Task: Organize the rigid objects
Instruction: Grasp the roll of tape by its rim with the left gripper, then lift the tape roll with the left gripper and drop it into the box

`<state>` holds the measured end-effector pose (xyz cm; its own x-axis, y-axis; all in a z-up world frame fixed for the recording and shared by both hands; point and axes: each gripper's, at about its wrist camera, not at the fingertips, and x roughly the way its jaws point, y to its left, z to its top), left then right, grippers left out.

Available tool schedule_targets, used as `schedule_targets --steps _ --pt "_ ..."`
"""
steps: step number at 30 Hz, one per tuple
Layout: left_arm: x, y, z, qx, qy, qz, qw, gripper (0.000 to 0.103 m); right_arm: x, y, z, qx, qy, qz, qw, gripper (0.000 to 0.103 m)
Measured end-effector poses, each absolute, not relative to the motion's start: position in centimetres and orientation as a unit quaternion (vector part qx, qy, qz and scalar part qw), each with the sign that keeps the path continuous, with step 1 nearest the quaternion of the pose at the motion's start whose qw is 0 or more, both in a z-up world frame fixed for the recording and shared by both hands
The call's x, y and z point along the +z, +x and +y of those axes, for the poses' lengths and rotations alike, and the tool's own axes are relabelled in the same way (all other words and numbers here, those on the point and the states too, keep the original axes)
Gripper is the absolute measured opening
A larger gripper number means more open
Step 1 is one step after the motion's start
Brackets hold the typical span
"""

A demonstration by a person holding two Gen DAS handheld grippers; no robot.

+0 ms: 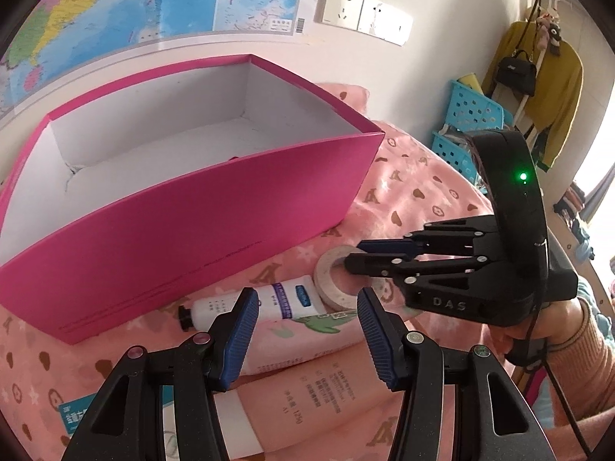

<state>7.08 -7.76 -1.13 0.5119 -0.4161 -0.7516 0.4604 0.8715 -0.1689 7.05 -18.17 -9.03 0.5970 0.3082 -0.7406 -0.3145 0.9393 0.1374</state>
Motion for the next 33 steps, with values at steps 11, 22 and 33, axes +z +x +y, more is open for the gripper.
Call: schedule_targets --steps 11,22,33 --pt "-1.8 7.5 -9.5 -0.294 0.017 0.450 0.843 0.043 -6.6 5.2 -19.9 0.183 0.029 0.365 0.912 0.017" --pt "1.9 7.2 -9.4 -0.316 0.003 0.411 0.855 0.036 -2.1 4.0 -18.4 0.202 0.013 0.312 0.928 0.017" --pt "5.8 8.4 -8.9 -0.291 0.019 0.369 0.882 0.036 2.0 5.1 -17.6 0.207 -0.015 0.268 0.941 0.017"
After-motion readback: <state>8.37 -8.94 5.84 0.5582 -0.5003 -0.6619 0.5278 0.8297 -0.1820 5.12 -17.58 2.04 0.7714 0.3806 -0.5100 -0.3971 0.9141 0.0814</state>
